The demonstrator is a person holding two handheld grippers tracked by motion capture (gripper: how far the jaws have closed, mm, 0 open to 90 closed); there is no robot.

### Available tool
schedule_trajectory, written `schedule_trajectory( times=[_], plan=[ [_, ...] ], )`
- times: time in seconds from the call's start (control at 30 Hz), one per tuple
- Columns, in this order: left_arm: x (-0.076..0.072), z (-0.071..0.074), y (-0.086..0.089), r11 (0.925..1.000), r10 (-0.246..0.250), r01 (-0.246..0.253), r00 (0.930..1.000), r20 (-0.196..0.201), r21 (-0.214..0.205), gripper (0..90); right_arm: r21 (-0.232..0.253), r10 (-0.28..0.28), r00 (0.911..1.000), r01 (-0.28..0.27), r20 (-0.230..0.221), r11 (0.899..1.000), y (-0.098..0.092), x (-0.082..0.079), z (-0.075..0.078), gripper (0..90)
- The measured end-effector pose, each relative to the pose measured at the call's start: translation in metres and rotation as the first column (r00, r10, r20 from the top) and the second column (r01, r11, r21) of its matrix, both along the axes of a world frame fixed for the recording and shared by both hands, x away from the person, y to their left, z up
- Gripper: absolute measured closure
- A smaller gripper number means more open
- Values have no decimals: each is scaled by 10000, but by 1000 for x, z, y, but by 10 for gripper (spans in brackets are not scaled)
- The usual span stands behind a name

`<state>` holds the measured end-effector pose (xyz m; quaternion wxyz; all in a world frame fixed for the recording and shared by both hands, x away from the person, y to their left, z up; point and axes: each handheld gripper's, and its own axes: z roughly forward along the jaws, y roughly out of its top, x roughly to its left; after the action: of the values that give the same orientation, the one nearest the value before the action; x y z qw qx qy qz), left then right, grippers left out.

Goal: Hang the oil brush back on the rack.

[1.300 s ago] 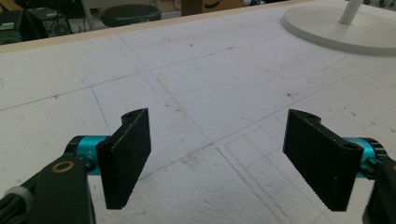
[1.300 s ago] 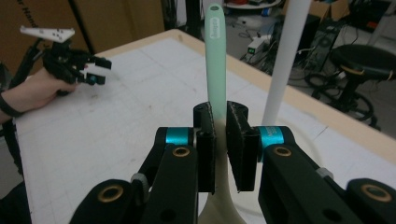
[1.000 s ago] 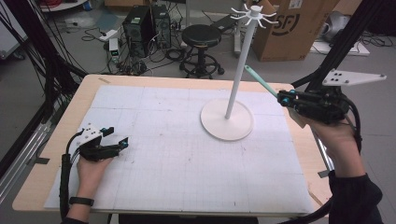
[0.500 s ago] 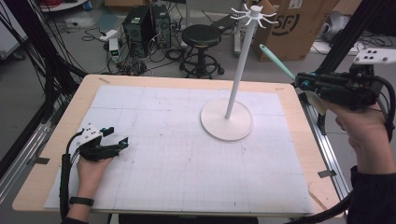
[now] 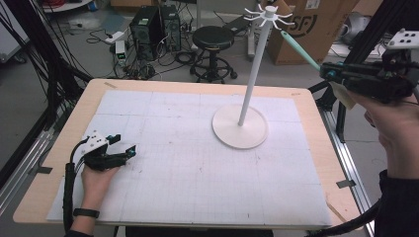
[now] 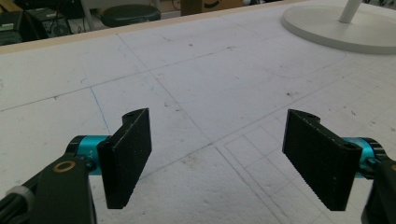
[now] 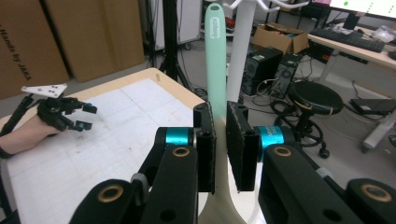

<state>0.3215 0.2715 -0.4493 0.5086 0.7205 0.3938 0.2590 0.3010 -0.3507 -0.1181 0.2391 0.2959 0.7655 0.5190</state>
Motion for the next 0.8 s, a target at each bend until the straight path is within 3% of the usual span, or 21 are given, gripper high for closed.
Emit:
schedule_trajectory(
  times=[0.27,0.8],
  plan=[
    [0,0,0,10000,-18,18,10000,37,15,244,-100,-224,9997,224,25,9997,3,6,6,828],
    [0,0,0,10000,-38,38,10000,45,23,244,-340,-291,9996,292,41,9990,10,10,4,827]
  ],
)
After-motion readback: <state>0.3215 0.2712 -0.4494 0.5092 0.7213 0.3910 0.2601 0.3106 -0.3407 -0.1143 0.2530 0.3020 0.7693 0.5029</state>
